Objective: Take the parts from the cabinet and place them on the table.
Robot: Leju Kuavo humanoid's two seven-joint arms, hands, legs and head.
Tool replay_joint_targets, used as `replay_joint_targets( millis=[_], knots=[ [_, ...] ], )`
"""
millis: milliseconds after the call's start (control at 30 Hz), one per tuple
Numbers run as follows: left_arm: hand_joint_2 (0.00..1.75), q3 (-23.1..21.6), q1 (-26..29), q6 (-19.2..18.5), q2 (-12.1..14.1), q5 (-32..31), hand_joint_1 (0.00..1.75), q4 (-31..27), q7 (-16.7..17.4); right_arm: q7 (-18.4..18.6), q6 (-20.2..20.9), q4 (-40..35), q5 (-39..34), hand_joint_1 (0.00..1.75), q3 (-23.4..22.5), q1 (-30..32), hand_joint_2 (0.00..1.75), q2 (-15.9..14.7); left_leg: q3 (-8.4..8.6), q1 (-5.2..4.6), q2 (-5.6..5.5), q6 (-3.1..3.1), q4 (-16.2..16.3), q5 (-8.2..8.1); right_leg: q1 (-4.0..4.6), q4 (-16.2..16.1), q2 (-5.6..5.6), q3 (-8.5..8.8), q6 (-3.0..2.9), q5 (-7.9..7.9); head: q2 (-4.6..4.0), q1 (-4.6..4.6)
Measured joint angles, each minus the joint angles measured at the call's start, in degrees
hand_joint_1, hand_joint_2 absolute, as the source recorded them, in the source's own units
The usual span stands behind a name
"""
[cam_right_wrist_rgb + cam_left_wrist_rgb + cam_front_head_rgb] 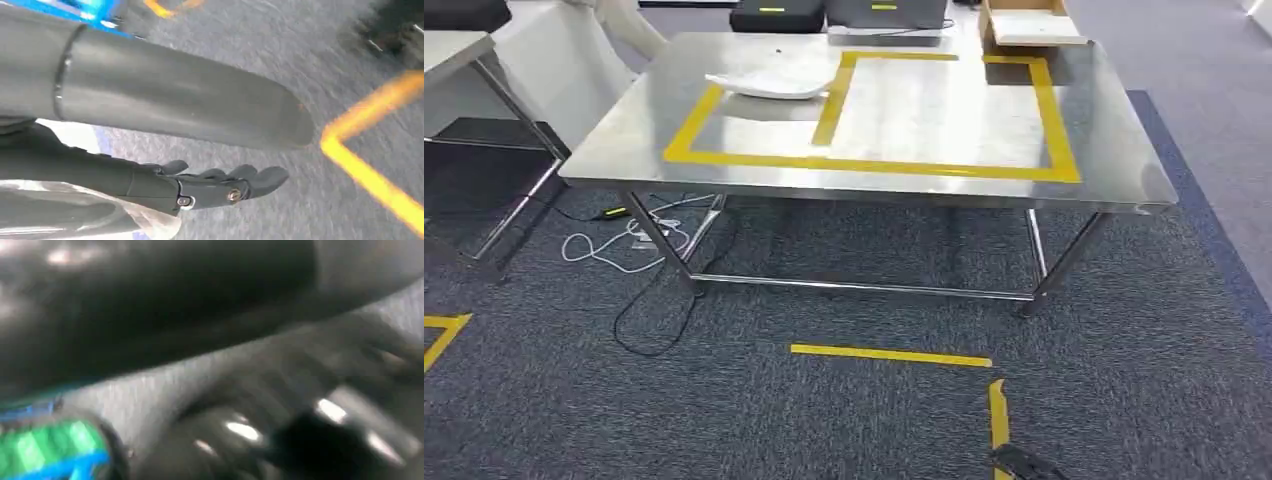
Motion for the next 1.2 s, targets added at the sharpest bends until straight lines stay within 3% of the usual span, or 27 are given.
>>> replay_joint_targets(
  millis=[33,67,100,133,167,200,233,267,300,400,433,467,533,600,633,700,733,767,800,900,933,967,1000,1067,1100,1133,1200],
  knots=[
    [0.0,0.29,-0.47,0.0,-0.97,1.06,0.0,0.0,0.86,0.02,-0.02,0.02,0.11,0.0,0.02,0.19,0.0,0.0,-1.14,0.09,-0.01,-0.2,4.84,-3.06,0.07,0.26,-0.22,-0.29,-0.05,0.57,0.0,-0.07],
    [0.0,0.66,-1.02,0.0,-1.53,1.61,0.0,0.0,1.48,-0.07,-0.15,0.02,0.11,0.0,0.02,0.19,0.0,0.04,-1.84,0.11,-0.01,-0.25,8.79,-4.71,0.18,0.59,-0.4,-1.33,-0.05,1.11,0.0,-0.11],
    [0.0,0.83,-1.51,-0.11,-2.37,1.95,0.0,0.0,1.89,-0.15,-0.17,0.04,0.11,0.0,0.02,0.14,0.0,0.13,-1.71,0.11,-0.01,-0.21,10.98,-4.59,0.23,1.08,-0.48,-2.55,-0.07,1.68,0.0,-0.13],
    [0.0,0.92,-1.81,-0.24,-2.78,2.02,0.0,0.0,1.91,-0.18,-0.2,0.02,0.11,0.0,0.02,0.09,0.0,0.13,-0.4,0.1,-0.03,-0.04,10.45,-3.28,0.38,1.48,-0.51,-3.59,-0.06,2.04,0.0,-0.13],
    [0.0,1.01,-2.01,-0.33,-2.89,2.04,0.0,0.0,1.91,-0.2,-0.26,0.04,0.09,0.0,0.02,0.09,0.0,0.13,1.9,0.07,-0.05,0.25,7.53,-1.49,0.53,1.89,-0.5,-4.38,-0.05,2.32,0.0,-0.16],
    [0.0,1.07,-2.07,-0.37,-3.15,2.06,0.0,0.0,1.91,-0.26,-0.26,0.02,0.0,0.0,0.0,0.11,0.0,0.13,5.46,-0.03,-0.1,0.86,2.48,0.28,0.7,2.22,-0.44,-4.95,-0.04,2.51,0.0,-0.13],
    [0.0,1.16,-2.07,-0.39,-3.18,2.17,0.0,-0.02,1.91,-0.44,-0.26,0.02,-0.21,0.0,-0.02,0.14,0.0,0.13,9.0,-0.36,-0.39,1.95,-3.13,1.34,0.75,2.4,-0.37,-5.27,-0.04,2.61,0.0,-0.14],
    [0.0,1.27,-2.29,-0.79,-3.06,2.08,0.0,-0.02,1.95,-0.74,-0.24,0.04,-0.39,0.0,-0.07,0.16,0.0,0.33,10.64,-0.48,-0.47,2.93,-5.59,-0.36,0.81,2.43,-0.49,-5.68,0.19,2.85,0.0,0.06],
    [0.0,1.27,-2.4,-1.49,-3.22,1.65,0.0,0.0,2.09,-1.14,-0.2,0.04,-0.46,0.0,-0.2,0.18,0.0,0.24,10.99,-0.82,-0.44,2.74,-7.09,0.04,0.47,2.49,-0.53,-5.91,0.57,3.23,0.0,-0.16],
    [0.0,0.9,-2.5,-0.26,-4.12,-0.63,0.0,-0.02,3.7,-2.91,-1.18,0.04,0.84,0.0,-0.33,0.42,0.0,0.77,10.65,-1.13,-0.44,3.22,-8.18,0.77,0.29,2.09,-0.57,-6.24,1.53,4.33,0.0,-0.16],
    [0.0,0.9,-2.55,0.58,-4.64,-0.91,0.0,-0.02,4.01,-3.37,-2.28,0.04,1.86,0.0,-0.16,0.89,0.0,1.26,10.97,-0.29,-0.08,3.15,-9.26,1.58,0.29,2.5,-0.4,-6.77,1.69,3.53,0.0,-0.13],
    [0.0,0.9,-2.59,1.29,-4.88,-1.0,0.0,-0.02,4.07,-3.87,-3.74,0.04,2.85,0.0,0.06,1.56,0.0,2.19,10.79,-0.33,-0.05,3.38,-9.69,2.04,0.41,3.87,0.0,-7.56,1.99,1.8,0.0,0.09],
    [0.0,1.01,-2.57,3.03,-5.49,0.16,0.0,0.0,4.12,-5.41,-5.68,0.07,5.52,0.0,1.09,2.99,0.0,3.93,9.82,-0.32,0.22,3.68,-9.55,2.62,0.14,12.52,0.34,-11.07,2.34,-3.05,0.0,0.5],
    [0.0,2.31,-2.09,5.37,-5.41,2.87,0.0,0.0,3.84,-7.23,-7.19,0.15,9.8,0.0,3.14,5.08,0.0,5.94,9.13,-0.32,0.87,3.46,-9.39,3.0,-0.2,19.28,0.31,-13.44,2.94,-5.44,0.0,0.48],
    [0.0,3.15,-1.76,6.17,-5.36,3.42,0.0,0.0,3.57,-7.78,-7.69,0.2,11.61,0.0,4.4,6.11,0.0,6.49,8.91,-0.18,1.3,3.29,-9.22,3.09,-0.45,18.67,0.24,-12.59,3.24,-4.65,0.0,0.48],
    [0.0,3.98,-1.39,4.72,-5.12,2.87,0.0,0.0,3.37,-8.72,-7.52,0.31,12.68,0.0,6.47,6.77,0.0,7.5,8.26,0.1,2.16,2.92,-8.49,3.14,-1.1,10.71,-0.25,-7.74,3.98,-0.68,0.0,0.43],
    [0.0,4.02,-1.46,2.31,-4.43,2.63,0.0,0.0,3.27,-9.16,-6.2,0.37,13.39,0.0,7.23,6.1,0.0,8.02,7.88,0.2,2.73,2.48,-7.78,2.96,-1.37,5.34,-1.74,-4.54,4.36,1.42,0.0,0.5],
    [0.0,4.22,-1.62,-0.1,-3.26,2.81,0.0,0.0,3.22,-9.44,-5.33,0.39,14.41,0.0,8.0,5.25,0.0,8.83,7.46,-0.07,3.25,1.92,-7.09,2.74,-1.0,2.79,-4.11,-3.4,4.78,0.31,0.0,0.7],
    [0.0,4.63,-1.63,-2.35,-1.93,3.27,0.0,0.0,3.22,-9.49,-4.61,0.37,15.2,0.0,8.85,4.02,0.0,9.27,6.94,-0.18,3.99,1.36,-6.26,2.51,-0.74,2.71,-3.26,-3.28,3.31,0.83,0.0,0.94],
    [0.0,5.82,-1.65,-4.39,1.27,4.16,0.0,0.0,3.22,-9.88,-3.82,0.39,16.15,0.0,11.06,2.25,0.0,11.11,6.98,0.16,5.46,0.6,-6.21,2.98,-0.31,3.21,-1.59,-4.3,1.82,1.35,0.0,0.83],
    [0.0,6.36,-1.7,-4.59,2.29,5.09,0.0,0.0,4.31,-10.38,-4.0,0.39,16.18,0.0,11.43,1.84,0.0,11.44,6.68,0.43,4.75,0.1,-5.95,2.5,-0.57,3.05,-1.32,-4.41,1.12,1.79,0.0,0.74],
    [0.0,7.15,-1.69,-4.72,3.61,6.18,0.0,0.0,5.41,-10.32,-4.02,0.39,16.31,0.0,11.78,1.51,0.0,11.78,6.31,0.55,2.49,-0.37,-4.56,0.65,-0.56,3.05,-0.92,-4.66,0.78,2.0,0.0,0.7],
    [0.0,8.08,-1.47,-4.74,4.39,7.24,0.0,0.0,5.86,-9.64,-4.02,0.39,16.61,0.0,12.15,1.42,0.0,12.09,5.3,0.56,1.16,-0.5,-1.61,-1.76,-0.56,3.05,-0.65,-4.93,0.35,2.28,0.0,0.67],
    [0.0,10.38,-0.93,-4.55,5.7,8.4,0.0,0.0,5.85,-9.09,-3.91,0.39,17.09,0.0,12.81,1.77,0.0,12.26,2.08,0.55,0.34,-0.56,7.57,-6.68,-0.43,3.08,0.52,-5.66,-0.11,2.81,0.0,0.54],
    [0.0,11.13,-0.72,-4.57,6.01,8.62,0.0,0.0,5.73,-9.14,-3.91,0.39,17.16,0.0,12.96,2.21,0.0,12.26,1.18,0.56,0.31,-0.48,10.39,-7.68,-0.38,3.09,1.07,-5.96,-0.12,3.04,0.0,0.54],
    [0.0,12.02,-0.65,-4.57,6.36,8.66,0.0,0.0,5.65,-9.14,-3.93,0.39,17.23,0.0,13.2,2.76,0.0,12.24,1.41,0.56,0.29,-0.27,10.81,-7.29,-0.32,3.11,1.76,-6.29,-0.11,3.32,0.0,0.54],
    [0.0,12.86,-0.68,-4.9,6.68,9.04,0.0,0.0,5.52,-9.42,-3.85,0.42,17.2,0.0,13.44,3.4,0.0,12.24,5.05,0.55,-0.05,0.27,4.48,-3.41,-0.27,3.13,3.19,-6.74,0.0,3.87,0.0,0.59]
  ],
)
